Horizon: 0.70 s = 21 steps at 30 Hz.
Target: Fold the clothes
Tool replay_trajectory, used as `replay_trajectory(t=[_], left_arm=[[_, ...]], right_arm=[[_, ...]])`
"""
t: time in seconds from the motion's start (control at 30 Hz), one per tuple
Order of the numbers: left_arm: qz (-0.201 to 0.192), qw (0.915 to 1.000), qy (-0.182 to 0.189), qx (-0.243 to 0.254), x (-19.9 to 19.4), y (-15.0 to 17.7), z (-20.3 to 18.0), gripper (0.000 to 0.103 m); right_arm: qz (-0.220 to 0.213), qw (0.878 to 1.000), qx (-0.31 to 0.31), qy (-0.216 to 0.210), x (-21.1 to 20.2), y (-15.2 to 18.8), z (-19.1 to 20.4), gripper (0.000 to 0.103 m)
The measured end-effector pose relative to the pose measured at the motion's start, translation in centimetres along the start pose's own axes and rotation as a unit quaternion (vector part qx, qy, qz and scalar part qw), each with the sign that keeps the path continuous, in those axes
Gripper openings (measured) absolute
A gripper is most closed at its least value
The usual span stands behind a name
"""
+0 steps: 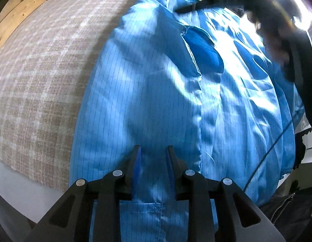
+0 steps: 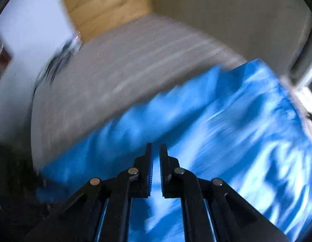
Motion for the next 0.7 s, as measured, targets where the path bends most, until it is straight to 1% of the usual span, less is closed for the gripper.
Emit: replay_trajectory(t=[0.07, 0.1, 0.13, 0.2, 0.27, 0.3, 0.33, 0.4, 0.47, 0.5, 0.57, 0.63, 0.7], left_arm=[[-0.001, 1.0000, -0.002, 0.007, 0.0, 0.0, -0.1, 0.026], [-0.002, 0.9999, -0.002, 0.010, 0.0, -0.1, -0.3, 0.026], [-0.003, 0.9999, -0.002, 0.013, 0.0, -0.1, -0.4, 0.027], [-0.005, 0.9999, -0.001, 0.016, -0.1, 0.1, -0.4, 0.027], [-0.006, 0.9999, 0.005, 0.013, -0.5, 0.4, -0.1, 0.027], [-0.009, 0.9998, 0.008, 0.015, -0.9, 0.5, -0.1, 0.027], [-0.017, 0.9996, 0.012, 0.020, -1.4, 0.6, -0.1, 0.027], [-0.033, 0.9988, 0.019, 0.030, -2.7, 0.9, -0.3, 0.027], [-0.046, 0.9977, 0.028, 0.042, -4.2, 1.7, -0.7, 0.028], [-0.052, 0.9969, 0.034, 0.049, -5.0, 2.1, -1.0, 0.029], [-0.060, 0.9948, 0.047, 0.068, -6.5, 3.6, -1.9, 0.033], [-0.060, 0.9921, 0.057, 0.094, -7.3, 5.3, -3.7, 0.033], [-0.055, 0.9892, 0.075, 0.113, -7.5, 7.0, -6.2, 0.033]], right_arm=[[0.024, 0.998, -0.011, 0.059, 1.6, 1.0, -0.6, 0.006], [0.034, 0.996, 0.007, 0.087, 2.0, 1.5, -2.0, 0.006], [0.040, 0.993, 0.039, 0.106, 1.9, 1.8, -3.6, 0.006], [0.022, 0.989, 0.099, 0.111, -0.9, 2.7, -6.1, 0.006], [-0.017, 0.984, 0.142, 0.111, -5.4, 4.1, -7.5, 0.007], [-0.039, 0.978, 0.161, 0.127, -8.5, 5.4, -8.1, 0.013], [-0.057, 0.971, 0.177, 0.147, -11.1, 6.6, -8.5, 0.024], [-0.078, 0.955, 0.214, 0.188, -15.7, 9.9, -9.0, 0.035], [-0.080, 0.940, 0.247, 0.219, -19.0, 13.4, -9.4, 0.035], [-0.075, 0.930, 0.267, 0.240, -21.0, 16.4, -9.8, 0.035], [-0.062, 0.912, 0.301, 0.271, -23.4, 21.2, -10.1, 0.036], [-0.044, 0.897, 0.332, 0.288, -25.3, 26.2, -10.1, 0.038], [-0.023, 0.886, 0.357, 0.295, -25.8, 30.3, -10.0, 0.038]])
Point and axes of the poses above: each gripper's, at about its wrist camera, not at the fingertips, and x roughly the way its jaws point, z to its left, y to its underside, the point moved 4 cm from there along x, roughly the way its jaws point, and after that the axes turned 1 degree about -y, right-handed, at the moved point
